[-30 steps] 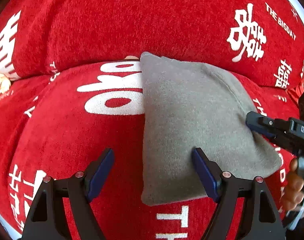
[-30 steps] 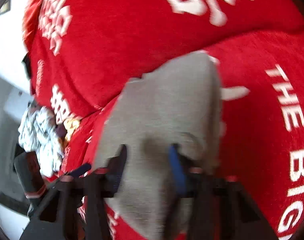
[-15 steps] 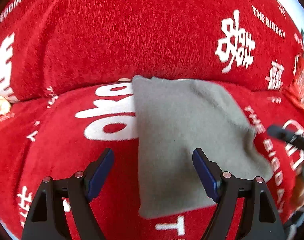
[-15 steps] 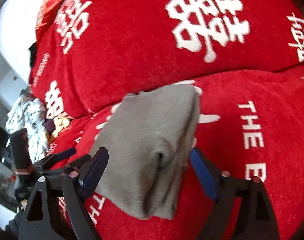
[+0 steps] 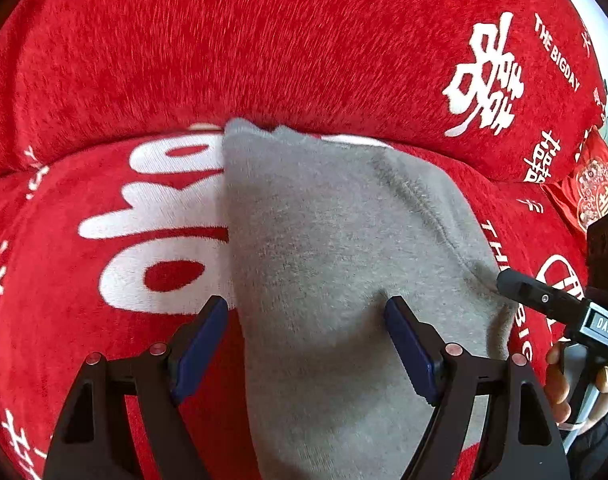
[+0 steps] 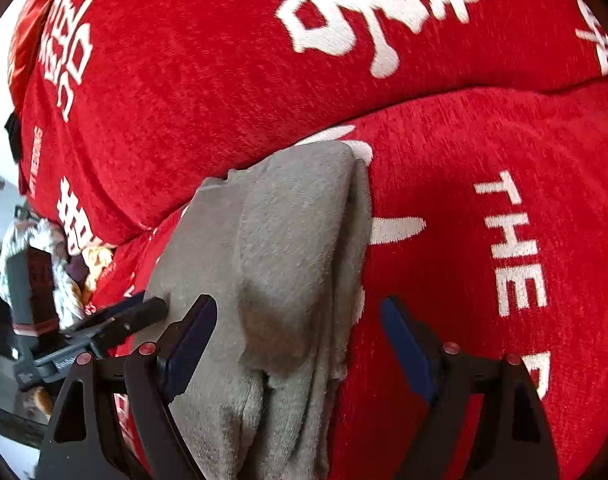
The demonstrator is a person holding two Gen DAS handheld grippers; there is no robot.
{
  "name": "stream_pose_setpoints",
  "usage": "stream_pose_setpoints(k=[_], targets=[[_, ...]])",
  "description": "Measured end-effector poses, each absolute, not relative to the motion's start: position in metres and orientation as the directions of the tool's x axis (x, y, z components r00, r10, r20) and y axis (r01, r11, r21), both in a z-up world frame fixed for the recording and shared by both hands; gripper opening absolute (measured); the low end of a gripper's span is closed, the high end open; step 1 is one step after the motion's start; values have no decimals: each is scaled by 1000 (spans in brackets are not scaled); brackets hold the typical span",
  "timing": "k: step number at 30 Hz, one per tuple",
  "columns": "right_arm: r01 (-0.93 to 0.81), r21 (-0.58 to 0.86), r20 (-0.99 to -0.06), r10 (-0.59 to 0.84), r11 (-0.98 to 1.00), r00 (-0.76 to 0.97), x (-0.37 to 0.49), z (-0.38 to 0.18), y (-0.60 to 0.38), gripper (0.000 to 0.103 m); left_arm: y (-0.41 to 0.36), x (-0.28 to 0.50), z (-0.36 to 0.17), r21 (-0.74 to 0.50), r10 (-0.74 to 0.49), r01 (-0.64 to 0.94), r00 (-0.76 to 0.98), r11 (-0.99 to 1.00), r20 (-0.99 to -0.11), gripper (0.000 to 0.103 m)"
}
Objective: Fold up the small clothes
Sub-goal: 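Lower the held sweater onto the bedspread with the right tool, then close the left tool on the sweater beside the right tool and hold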
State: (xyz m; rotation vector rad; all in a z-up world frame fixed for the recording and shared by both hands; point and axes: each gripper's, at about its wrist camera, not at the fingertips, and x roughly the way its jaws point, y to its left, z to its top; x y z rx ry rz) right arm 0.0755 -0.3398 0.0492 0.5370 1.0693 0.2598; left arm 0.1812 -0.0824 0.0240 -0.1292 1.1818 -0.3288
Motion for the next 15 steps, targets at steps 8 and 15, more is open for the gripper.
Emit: stream_pose_setpoints(k=[8,15], targets=[[52,603,-747,541,796,386,96,22,-321,87,-87,196,5,-344,-383,182,272,921,-883,82],[-45,518,-786,496,854,370,109,26,-288,46,-92,193,14,-300,-365,236,315,924,-876,52]])
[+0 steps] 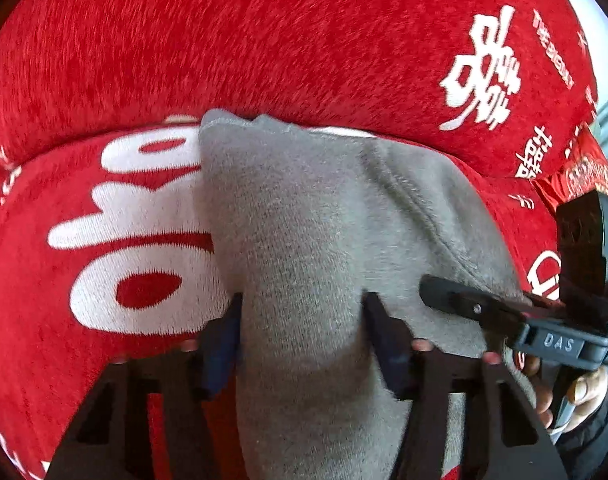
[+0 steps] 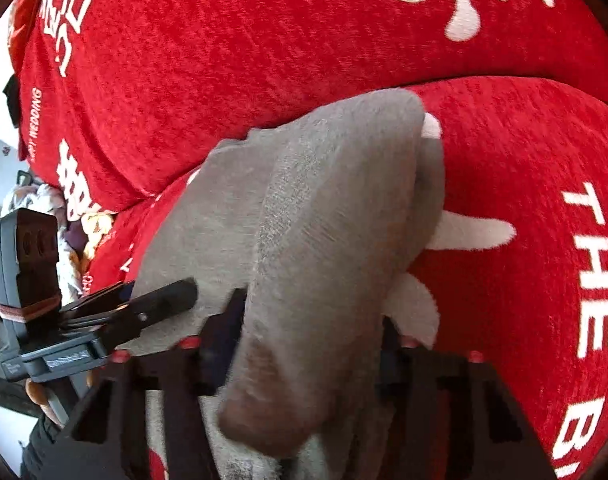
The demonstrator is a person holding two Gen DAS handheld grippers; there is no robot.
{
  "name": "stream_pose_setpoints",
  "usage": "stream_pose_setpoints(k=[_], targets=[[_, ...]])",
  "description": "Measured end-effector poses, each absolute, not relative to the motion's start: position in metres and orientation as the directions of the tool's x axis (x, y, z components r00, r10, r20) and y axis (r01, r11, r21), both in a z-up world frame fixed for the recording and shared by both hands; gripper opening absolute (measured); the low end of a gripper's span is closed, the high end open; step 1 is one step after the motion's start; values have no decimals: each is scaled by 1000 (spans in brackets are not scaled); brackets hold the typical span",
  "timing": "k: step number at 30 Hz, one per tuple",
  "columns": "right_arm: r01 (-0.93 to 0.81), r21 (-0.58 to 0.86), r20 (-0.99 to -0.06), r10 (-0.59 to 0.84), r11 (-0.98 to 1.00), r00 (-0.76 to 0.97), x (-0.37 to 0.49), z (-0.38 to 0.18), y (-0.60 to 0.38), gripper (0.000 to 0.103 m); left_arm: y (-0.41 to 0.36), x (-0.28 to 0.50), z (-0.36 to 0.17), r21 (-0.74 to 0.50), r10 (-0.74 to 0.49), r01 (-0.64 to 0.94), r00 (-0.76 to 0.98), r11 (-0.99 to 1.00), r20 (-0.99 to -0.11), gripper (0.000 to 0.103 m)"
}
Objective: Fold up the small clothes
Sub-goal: 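Close the left tool on the sweater beside the right tool and hold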
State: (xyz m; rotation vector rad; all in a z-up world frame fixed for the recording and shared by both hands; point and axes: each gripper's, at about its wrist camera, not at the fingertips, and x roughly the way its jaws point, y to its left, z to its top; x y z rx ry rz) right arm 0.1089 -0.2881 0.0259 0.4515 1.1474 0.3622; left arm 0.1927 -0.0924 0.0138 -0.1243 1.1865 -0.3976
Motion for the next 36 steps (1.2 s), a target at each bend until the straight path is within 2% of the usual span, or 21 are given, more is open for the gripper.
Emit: stream_pose_setpoints(k=[5,10,18,36], targets=[[-68,464,-796,450,883,405,103,35,-279,42,-103,185,24,-214,-305,274,356,938,-883,43],[-81,399,-809,392,913,438,99,47,-267,40,-104,181,33,-189,-288,278,377,942,-880,39],[-109,347,-806,356,931,473,93,68,-252,39,-101,170,42,-183,-289,281,400,942,-870,36],[-133,342,-792,361,930,491,36,99,-234,39,-89,110,76,-154,-278,299,434,942,-857,36]])
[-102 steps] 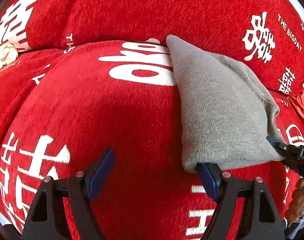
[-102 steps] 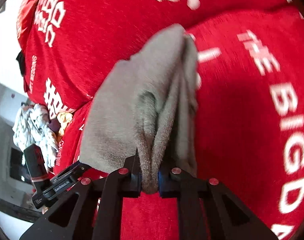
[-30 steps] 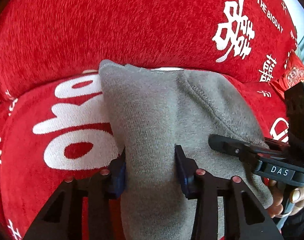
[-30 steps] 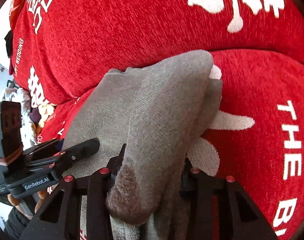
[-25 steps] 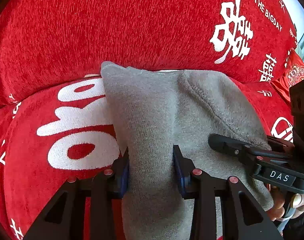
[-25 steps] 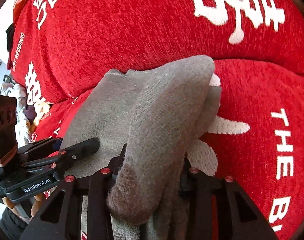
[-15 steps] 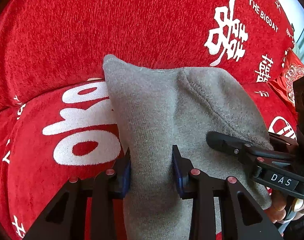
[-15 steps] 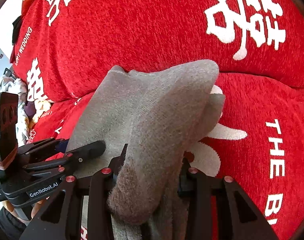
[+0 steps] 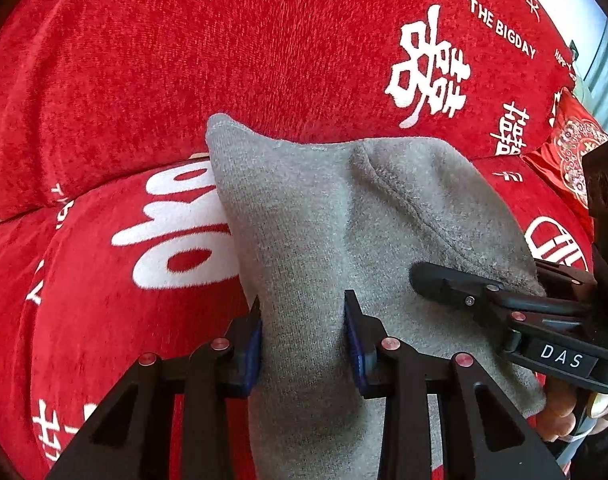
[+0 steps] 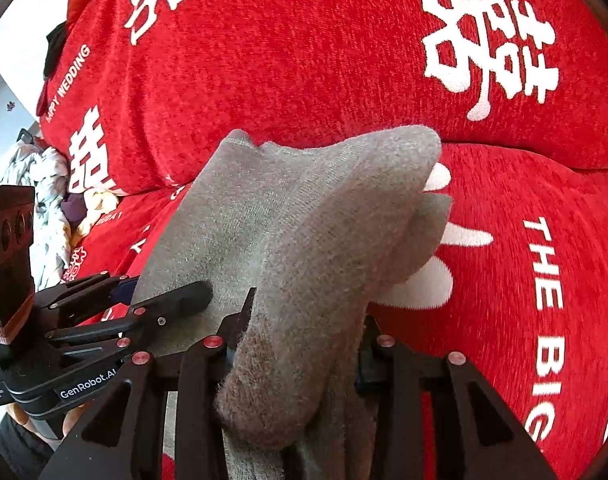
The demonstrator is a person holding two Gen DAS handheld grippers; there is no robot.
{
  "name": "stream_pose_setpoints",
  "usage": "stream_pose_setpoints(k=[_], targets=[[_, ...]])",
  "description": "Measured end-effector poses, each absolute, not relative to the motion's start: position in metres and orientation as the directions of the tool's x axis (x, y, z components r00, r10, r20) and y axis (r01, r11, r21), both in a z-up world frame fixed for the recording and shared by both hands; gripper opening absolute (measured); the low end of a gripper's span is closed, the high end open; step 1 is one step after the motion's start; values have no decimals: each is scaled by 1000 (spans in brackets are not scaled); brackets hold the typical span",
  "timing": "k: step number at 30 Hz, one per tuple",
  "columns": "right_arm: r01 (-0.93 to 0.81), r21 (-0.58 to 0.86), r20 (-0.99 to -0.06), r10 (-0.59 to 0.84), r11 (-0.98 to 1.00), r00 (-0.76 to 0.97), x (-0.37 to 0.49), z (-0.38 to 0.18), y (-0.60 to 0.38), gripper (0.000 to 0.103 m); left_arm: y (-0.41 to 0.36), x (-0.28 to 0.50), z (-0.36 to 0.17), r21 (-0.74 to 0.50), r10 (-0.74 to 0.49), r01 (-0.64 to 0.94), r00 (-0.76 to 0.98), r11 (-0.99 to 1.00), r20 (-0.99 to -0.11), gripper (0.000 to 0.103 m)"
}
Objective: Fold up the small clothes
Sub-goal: 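Close the left tool on the sweater beside the right tool and hold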
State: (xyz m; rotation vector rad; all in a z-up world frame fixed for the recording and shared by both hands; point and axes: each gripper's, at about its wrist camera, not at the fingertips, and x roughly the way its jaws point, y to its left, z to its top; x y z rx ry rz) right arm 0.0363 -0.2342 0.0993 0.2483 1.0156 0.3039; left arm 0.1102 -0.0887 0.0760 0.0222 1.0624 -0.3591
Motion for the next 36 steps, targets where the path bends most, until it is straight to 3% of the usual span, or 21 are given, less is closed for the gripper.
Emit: stream_pose_setpoints(k=[36], targets=[[-175,344,-790,386,922,477,-75,97,-184,39,-42,-11,71,-136,-257,282,458,950,-851,36]])
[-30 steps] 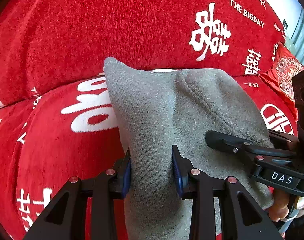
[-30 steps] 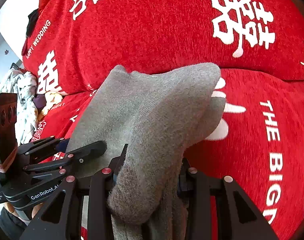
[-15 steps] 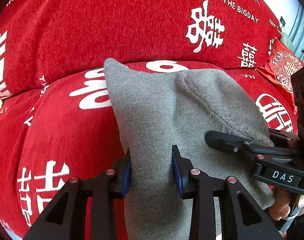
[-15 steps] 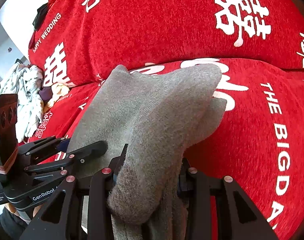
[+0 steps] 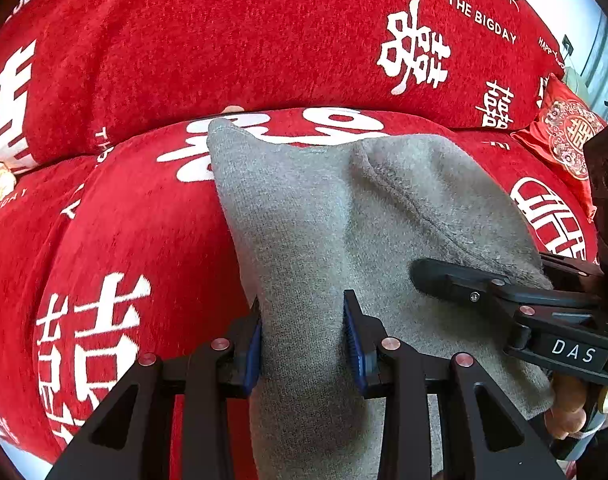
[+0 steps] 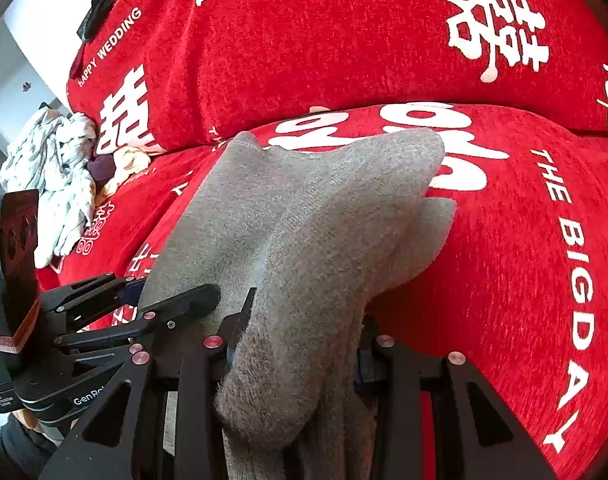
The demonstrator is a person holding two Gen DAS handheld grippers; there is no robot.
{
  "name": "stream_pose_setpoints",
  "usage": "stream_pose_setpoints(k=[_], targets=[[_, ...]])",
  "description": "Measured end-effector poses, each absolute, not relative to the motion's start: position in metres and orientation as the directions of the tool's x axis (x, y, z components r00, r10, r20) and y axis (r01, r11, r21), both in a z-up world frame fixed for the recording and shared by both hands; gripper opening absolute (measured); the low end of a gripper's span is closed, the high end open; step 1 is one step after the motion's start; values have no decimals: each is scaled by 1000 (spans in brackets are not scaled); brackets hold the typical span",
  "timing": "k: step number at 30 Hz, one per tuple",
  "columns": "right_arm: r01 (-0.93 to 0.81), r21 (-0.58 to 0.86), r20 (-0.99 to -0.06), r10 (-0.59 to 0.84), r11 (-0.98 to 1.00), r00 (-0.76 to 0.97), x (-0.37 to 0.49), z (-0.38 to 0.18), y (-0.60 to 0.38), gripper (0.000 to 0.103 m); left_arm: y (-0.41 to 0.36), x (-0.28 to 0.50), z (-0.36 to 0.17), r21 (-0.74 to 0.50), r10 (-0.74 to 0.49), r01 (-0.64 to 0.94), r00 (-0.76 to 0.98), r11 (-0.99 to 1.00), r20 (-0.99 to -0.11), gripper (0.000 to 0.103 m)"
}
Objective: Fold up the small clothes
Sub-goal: 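Close the left tool on the sweater beside the right tool and hold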
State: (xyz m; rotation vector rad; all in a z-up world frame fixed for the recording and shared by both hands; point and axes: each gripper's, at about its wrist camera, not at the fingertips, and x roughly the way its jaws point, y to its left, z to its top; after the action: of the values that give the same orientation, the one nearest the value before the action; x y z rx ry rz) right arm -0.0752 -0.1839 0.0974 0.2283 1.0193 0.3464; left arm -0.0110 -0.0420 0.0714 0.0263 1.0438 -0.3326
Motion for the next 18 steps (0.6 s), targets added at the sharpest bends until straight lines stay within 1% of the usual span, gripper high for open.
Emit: stream_pose_setpoints(k=[18], targets=[[-188,346,-789,393,919,472,-101,87,-172,39,-31,-37,58,-134,-252,276,454,952,-854,36]])
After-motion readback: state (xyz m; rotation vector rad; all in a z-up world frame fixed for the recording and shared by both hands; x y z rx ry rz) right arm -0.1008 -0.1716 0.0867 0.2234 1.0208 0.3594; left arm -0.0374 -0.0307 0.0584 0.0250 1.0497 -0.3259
